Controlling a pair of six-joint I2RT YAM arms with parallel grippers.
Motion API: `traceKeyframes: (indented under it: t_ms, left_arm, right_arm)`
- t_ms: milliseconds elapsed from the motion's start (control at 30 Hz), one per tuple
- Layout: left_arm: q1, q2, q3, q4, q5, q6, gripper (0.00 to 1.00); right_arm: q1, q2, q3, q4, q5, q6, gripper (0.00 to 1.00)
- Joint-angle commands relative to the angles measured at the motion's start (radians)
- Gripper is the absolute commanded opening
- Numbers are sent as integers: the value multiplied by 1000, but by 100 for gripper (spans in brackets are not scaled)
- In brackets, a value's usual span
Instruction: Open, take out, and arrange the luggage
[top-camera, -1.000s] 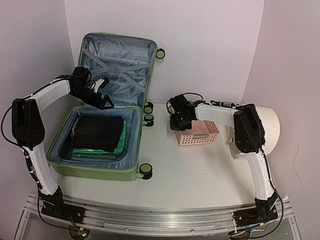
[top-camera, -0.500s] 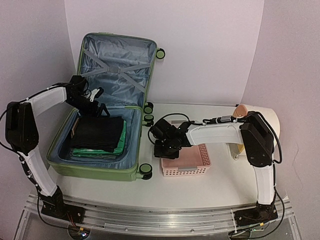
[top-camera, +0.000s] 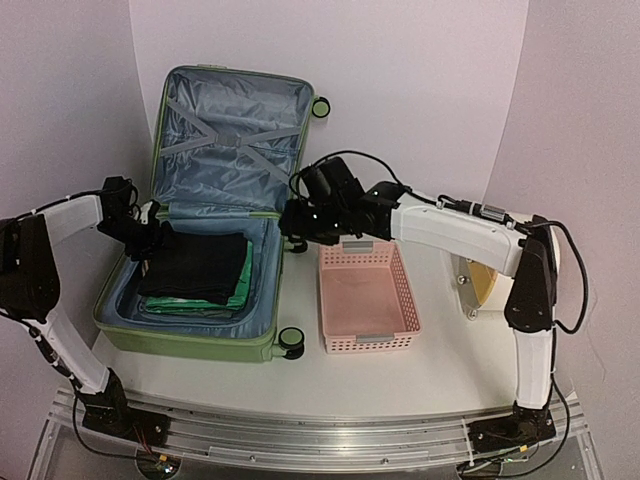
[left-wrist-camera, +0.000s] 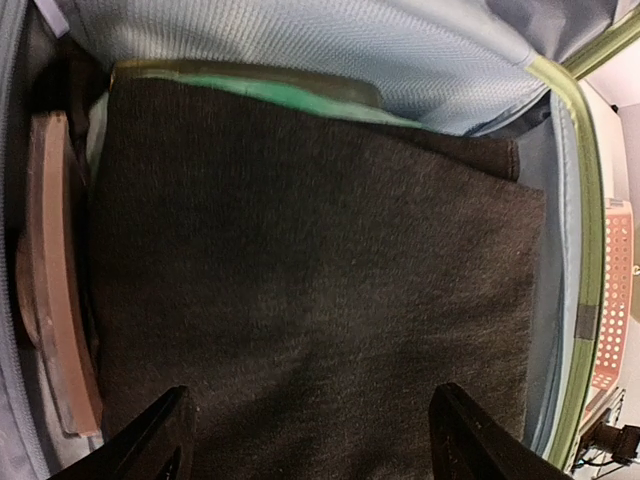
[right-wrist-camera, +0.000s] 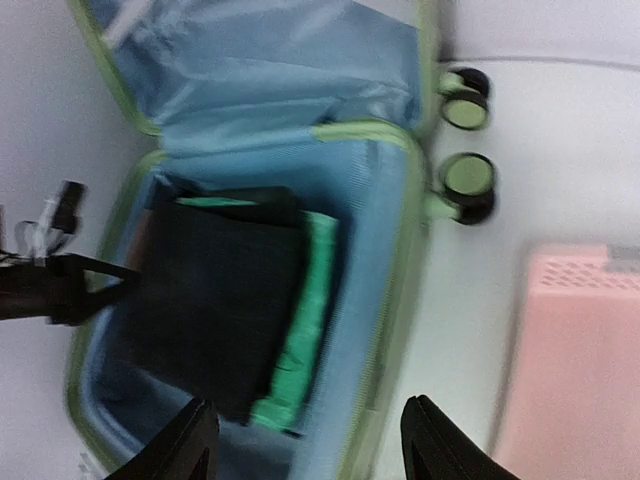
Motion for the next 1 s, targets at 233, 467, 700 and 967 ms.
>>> traceKeyframes:
  t_ms: [233, 467, 700, 967]
  left_arm:
    - [73, -75, -63, 31, -140, -68, 73]
    - [123, -79, -141, 79, -129, -94, 74]
    - [122, -32, -151, 93, -69, -58, 70]
    - [122, 43, -145, 108, 19, -59, 48]
  right_arm:
    - [20, 387, 404, 220, -375, 126, 64]
    - [19, 491, 439, 298, -385, 243, 64]
    - [19, 602, 467, 301, -412, 323, 62]
    - [41, 655, 488, 293, -345, 343, 60]
